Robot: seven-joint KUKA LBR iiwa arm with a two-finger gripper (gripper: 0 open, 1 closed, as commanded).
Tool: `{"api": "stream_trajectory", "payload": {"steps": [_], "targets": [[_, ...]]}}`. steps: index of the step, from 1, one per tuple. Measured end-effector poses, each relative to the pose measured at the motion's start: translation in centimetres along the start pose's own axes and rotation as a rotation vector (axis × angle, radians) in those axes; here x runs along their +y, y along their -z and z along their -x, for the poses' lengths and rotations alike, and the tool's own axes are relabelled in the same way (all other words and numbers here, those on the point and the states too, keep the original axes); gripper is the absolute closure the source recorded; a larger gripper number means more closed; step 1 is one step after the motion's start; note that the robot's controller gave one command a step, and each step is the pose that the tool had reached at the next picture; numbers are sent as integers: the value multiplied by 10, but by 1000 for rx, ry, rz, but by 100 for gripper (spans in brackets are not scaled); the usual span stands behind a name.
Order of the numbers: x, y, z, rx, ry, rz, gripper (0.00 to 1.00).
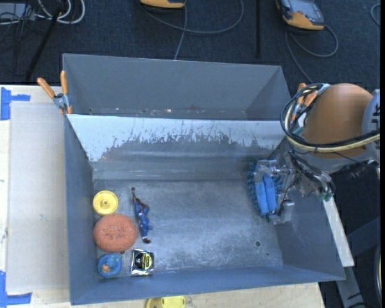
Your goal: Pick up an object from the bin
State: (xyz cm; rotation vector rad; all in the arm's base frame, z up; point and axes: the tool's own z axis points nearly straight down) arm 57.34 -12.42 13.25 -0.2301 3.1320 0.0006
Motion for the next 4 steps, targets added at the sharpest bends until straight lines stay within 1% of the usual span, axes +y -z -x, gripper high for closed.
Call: {"api": "stream_trajectory", "payload": {"steps": [1,2,3,4], "targets": [[-14,-38,4,0,-172,1,100],[-14,-38,4,1,-170,1,0],[-14,-38,4,1,-169,1,0],[-25,-55,1,-4,-155,2,0]]}}
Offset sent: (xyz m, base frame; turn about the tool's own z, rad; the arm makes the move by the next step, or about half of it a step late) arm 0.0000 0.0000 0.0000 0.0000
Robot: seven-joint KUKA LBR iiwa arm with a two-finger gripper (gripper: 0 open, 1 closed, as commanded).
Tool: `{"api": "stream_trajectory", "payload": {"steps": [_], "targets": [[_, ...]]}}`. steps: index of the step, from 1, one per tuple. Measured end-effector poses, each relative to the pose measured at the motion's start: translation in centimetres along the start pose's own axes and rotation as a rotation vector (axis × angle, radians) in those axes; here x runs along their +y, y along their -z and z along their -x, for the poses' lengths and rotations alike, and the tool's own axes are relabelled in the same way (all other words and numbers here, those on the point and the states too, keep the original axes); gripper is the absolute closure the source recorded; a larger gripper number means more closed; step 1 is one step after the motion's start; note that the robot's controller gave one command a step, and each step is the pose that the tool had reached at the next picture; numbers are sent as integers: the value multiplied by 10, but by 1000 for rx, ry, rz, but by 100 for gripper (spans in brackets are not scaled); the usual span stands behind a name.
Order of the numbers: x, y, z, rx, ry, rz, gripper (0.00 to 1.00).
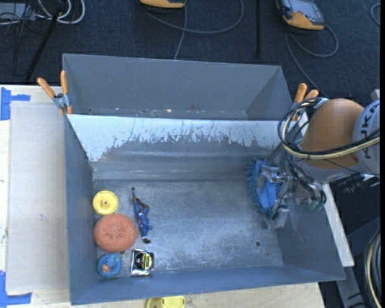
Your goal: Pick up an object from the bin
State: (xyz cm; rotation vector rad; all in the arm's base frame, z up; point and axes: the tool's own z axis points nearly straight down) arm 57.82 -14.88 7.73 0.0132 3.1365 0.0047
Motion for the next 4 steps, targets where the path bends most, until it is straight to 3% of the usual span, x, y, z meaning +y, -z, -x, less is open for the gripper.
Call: {"api": "stream_trajectory", "payload": {"steps": [1,2,3,4], "targets": [[-6,-5,-1,-5,238,-3,0],[-4,-5,4,1,392,1,100],[-4,-5,4,1,392,1,100],[45,113,0,5,492,0,100]]}}
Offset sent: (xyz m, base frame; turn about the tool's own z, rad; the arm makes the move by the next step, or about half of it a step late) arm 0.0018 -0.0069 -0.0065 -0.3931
